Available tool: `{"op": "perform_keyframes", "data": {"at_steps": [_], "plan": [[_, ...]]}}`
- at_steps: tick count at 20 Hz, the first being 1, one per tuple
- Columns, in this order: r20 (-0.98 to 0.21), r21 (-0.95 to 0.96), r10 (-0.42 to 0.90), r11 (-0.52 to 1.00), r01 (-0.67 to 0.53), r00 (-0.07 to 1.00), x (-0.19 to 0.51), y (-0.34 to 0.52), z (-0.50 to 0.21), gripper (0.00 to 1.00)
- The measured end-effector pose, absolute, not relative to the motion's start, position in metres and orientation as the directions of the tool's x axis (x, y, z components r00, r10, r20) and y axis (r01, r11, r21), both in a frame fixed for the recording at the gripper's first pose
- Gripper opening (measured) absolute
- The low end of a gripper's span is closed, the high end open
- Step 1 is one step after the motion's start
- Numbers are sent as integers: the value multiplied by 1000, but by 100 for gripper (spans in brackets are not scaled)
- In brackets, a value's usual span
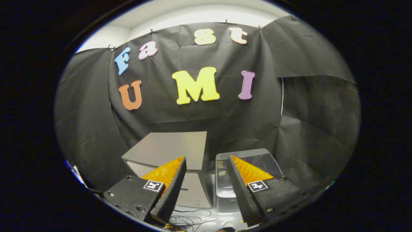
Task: Put the clothes into the washing machine and then close the washing machine lid.
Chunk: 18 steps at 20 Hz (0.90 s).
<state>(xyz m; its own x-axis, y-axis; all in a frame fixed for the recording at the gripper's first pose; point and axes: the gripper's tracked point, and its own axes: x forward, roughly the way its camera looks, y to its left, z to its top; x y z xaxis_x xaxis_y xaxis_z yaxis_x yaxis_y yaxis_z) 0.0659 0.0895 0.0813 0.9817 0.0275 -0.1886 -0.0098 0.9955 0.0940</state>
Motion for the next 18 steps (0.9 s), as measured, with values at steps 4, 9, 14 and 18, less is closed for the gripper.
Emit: {"op": "perform_keyframes", "data": {"at_steps": [4, 9, 14, 18], "plan": [[-112, 80, 37, 996, -28, 993, 14, 83, 108, 81], [-20, 40, 98, 994, -97, 995, -35, 66, 143, 82], [16, 18, 111, 994, -112, 994, -68, 34, 155, 82], [37, 29, 141, 990, -142, 989, -75, 24, 163, 83]]}}
